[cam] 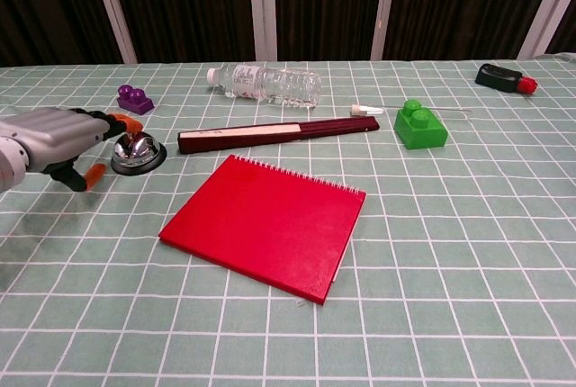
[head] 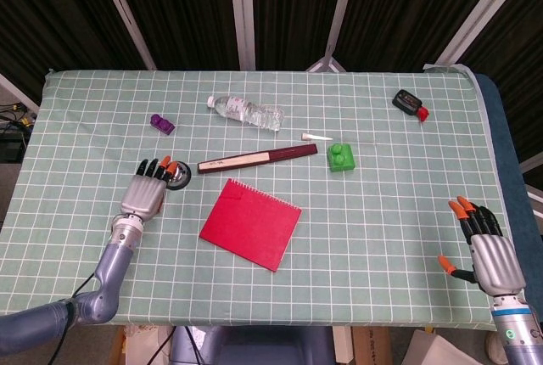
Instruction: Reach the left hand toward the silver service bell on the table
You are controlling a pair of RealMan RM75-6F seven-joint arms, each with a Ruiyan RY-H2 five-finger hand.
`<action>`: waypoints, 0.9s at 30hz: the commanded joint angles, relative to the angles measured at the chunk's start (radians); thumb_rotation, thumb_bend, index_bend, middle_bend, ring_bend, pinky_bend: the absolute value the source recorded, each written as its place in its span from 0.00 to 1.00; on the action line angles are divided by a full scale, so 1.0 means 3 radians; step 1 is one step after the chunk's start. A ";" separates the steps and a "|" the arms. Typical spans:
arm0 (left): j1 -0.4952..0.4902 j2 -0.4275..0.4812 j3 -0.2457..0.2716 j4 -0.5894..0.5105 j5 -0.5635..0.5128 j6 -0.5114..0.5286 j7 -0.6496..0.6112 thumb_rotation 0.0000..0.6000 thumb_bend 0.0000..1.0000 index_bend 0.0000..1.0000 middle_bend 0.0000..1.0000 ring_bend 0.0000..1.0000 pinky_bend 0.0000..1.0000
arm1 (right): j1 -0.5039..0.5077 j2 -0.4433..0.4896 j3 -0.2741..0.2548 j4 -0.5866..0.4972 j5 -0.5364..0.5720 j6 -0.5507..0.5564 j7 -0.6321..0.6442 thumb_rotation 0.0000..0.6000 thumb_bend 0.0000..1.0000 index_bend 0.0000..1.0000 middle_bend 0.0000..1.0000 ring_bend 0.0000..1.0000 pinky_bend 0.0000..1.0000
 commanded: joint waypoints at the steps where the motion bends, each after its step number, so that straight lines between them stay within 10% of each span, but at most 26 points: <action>1: 0.0015 -0.0060 0.0104 0.0090 -0.0019 -0.0023 -0.0040 1.00 0.79 0.00 0.00 0.00 0.00 | 0.0001 0.0002 0.0001 -0.0004 0.0001 -0.0002 0.0003 1.00 0.29 0.00 0.00 0.00 0.00; 12: -0.0064 -0.0065 0.0089 0.0038 0.0178 0.0162 -0.0214 1.00 0.77 0.00 0.00 0.00 0.00 | -0.0004 -0.0011 0.0005 0.0003 -0.0019 0.0026 0.0001 1.00 0.29 0.00 0.00 0.00 0.00; 20: -0.0065 0.0259 -0.0049 -0.0501 0.0554 0.0575 -0.0386 1.00 0.45 0.00 0.00 0.00 0.00 | -0.0006 -0.0008 0.0003 0.0007 -0.0025 0.0031 0.0001 1.00 0.29 0.00 0.00 0.00 0.00; 27: 0.0382 0.0753 0.0261 -0.1222 0.0729 0.1086 -0.0382 1.00 0.25 0.00 0.00 0.00 0.00 | -0.0007 -0.0005 0.0002 -0.0005 0.0002 0.0015 -0.0047 1.00 0.29 0.00 0.00 0.00 0.00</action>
